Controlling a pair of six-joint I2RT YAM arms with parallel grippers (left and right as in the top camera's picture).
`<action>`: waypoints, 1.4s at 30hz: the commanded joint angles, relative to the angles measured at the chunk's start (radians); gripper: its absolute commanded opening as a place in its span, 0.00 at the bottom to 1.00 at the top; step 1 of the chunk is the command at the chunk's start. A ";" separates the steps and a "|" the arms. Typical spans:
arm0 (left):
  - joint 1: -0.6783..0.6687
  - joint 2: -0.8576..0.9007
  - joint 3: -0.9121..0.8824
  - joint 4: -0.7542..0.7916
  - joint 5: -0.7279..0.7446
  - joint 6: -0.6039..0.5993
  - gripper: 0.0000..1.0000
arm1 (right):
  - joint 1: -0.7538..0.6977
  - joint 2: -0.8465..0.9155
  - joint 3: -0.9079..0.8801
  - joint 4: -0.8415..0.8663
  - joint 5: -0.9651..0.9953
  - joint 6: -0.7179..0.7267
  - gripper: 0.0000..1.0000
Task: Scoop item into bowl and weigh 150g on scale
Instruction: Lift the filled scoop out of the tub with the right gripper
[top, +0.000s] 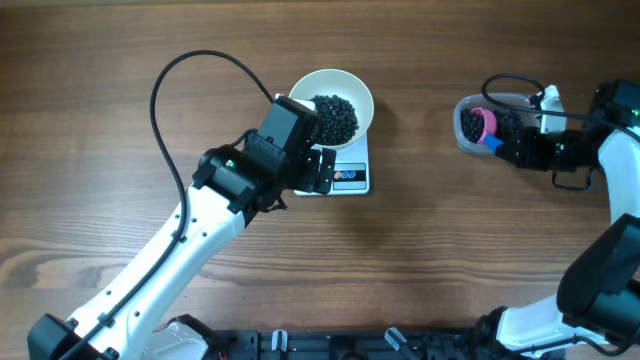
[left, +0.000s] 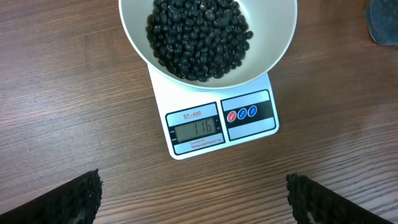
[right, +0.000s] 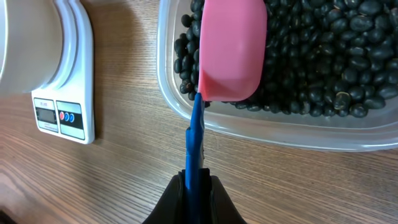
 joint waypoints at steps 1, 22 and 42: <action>-0.004 -0.014 -0.006 0.000 0.009 -0.009 1.00 | 0.000 0.011 0.003 -0.001 -0.080 0.023 0.04; -0.004 -0.014 -0.006 0.000 0.009 -0.009 1.00 | -0.111 0.011 0.003 0.005 -0.191 0.036 0.04; -0.004 -0.014 -0.006 0.000 0.009 -0.009 1.00 | -0.270 0.011 0.003 0.000 -0.630 0.171 0.04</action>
